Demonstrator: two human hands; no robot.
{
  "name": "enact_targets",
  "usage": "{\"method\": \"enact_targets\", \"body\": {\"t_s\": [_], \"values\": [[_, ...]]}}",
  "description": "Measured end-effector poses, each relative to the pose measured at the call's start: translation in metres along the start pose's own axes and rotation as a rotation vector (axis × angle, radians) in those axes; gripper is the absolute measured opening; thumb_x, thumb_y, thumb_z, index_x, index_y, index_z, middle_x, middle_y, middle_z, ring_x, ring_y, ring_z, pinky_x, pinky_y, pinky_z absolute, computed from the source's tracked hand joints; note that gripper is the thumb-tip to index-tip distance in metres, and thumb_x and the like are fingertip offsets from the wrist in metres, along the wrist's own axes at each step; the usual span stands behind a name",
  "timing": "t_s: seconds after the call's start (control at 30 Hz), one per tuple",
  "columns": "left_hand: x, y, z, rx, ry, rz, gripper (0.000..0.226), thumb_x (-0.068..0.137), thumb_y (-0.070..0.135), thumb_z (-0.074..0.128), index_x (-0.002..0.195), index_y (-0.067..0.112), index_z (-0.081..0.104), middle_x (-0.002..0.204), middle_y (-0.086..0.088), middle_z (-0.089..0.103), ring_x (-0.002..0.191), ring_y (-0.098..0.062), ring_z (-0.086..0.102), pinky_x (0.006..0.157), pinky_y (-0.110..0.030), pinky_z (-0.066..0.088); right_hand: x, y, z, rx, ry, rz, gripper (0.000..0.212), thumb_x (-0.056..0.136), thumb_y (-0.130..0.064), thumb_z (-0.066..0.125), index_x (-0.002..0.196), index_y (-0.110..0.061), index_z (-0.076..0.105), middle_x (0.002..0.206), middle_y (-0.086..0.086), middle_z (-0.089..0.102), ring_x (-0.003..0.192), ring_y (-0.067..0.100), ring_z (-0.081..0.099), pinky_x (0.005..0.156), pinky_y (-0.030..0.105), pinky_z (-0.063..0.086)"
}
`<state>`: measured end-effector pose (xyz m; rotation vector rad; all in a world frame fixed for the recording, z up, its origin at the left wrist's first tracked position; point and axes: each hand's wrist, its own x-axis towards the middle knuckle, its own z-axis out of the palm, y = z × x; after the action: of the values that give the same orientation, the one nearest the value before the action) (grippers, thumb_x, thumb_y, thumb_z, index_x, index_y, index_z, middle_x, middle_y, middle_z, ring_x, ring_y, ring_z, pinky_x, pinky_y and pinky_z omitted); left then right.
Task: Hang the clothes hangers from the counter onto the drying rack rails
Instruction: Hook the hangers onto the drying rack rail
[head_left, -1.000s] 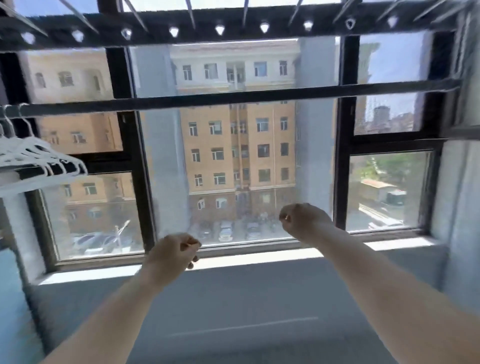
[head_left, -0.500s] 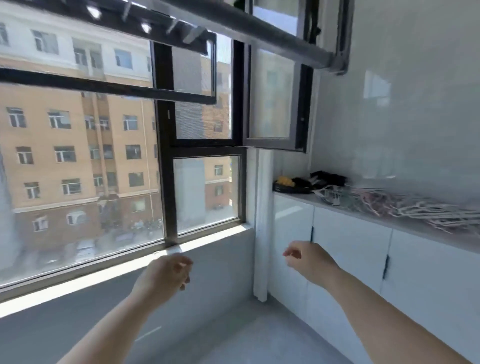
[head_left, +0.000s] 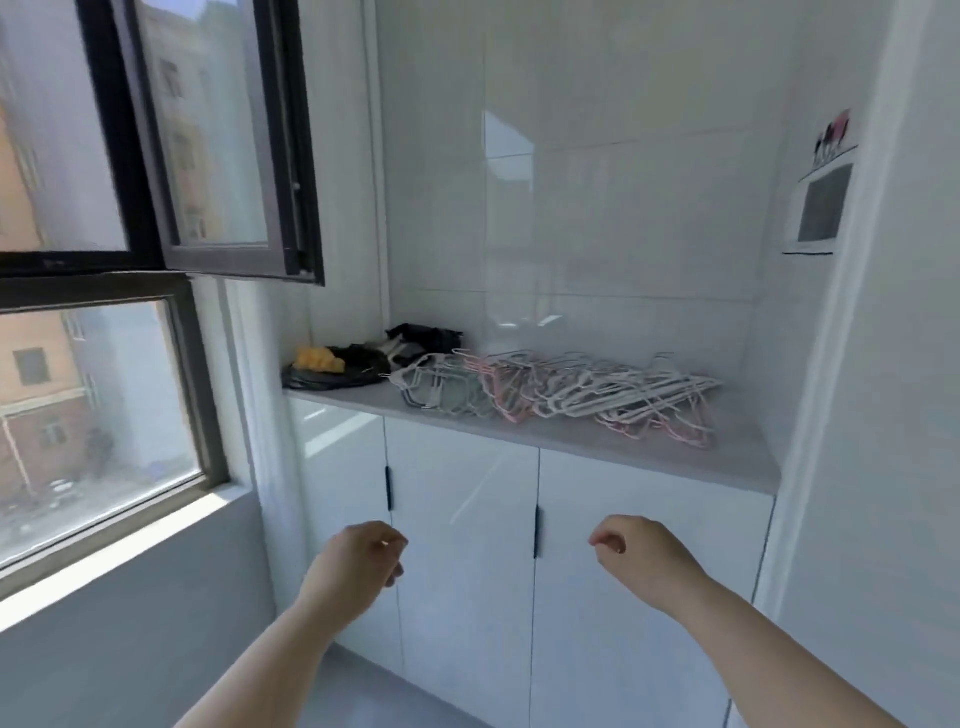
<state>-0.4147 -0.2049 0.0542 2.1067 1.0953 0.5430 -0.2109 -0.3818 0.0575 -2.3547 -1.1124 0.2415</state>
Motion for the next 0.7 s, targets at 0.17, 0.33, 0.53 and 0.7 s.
{"method": "enact_targets", "body": {"t_s": [0.17,0.33,0.53,0.7], "values": [[0.122,0.026,0.044,0.049,-0.071,0.053,0.03,0.089,0.016,0.05,0.061,0.023,0.055,0.064,0.007,0.063,0.064,-0.012,0.059,0.058,-0.021,0.04,0.093,0.036,-0.008,-0.013,0.121,0.087,0.026,0.092,-0.016,0.044,0.113,-0.017,0.061,0.116,-0.004,0.061,0.106,0.014,0.055,0.076,0.017,0.035],[0.216,0.068,0.091,0.108,-0.111,0.124,0.03,0.089,0.018,0.049,0.06,0.023,0.054,0.076,0.001,0.063,0.076,-0.02,0.055,0.059,-0.024,0.037,0.161,0.083,-0.002,-0.057,0.192,0.169,0.031,0.094,-0.019,0.044,0.123,-0.018,0.054,0.128,-0.005,0.053,0.12,0.014,0.045,0.096,0.022,0.036],[0.292,0.108,0.158,0.191,-0.165,0.231,0.022,0.091,0.021,0.046,0.074,0.031,0.056,0.098,0.0,0.066,0.091,-0.021,0.06,0.073,-0.024,0.043,0.253,0.134,-0.031,-0.292,0.305,0.221,0.036,0.093,-0.017,0.043,0.129,-0.015,0.048,0.134,0.001,0.047,0.126,0.02,0.037,0.1,0.024,0.028],[0.359,0.148,0.196,0.242,-0.091,0.301,0.029,0.093,0.025,0.047,0.12,0.021,0.058,0.128,0.003,0.056,0.113,-0.015,0.054,0.088,-0.022,0.041,0.341,0.169,-0.059,-0.383,0.35,0.125,0.035,0.094,-0.02,0.043,0.129,-0.018,0.046,0.132,-0.002,0.049,0.123,0.018,0.041,0.103,0.026,0.03]]}}
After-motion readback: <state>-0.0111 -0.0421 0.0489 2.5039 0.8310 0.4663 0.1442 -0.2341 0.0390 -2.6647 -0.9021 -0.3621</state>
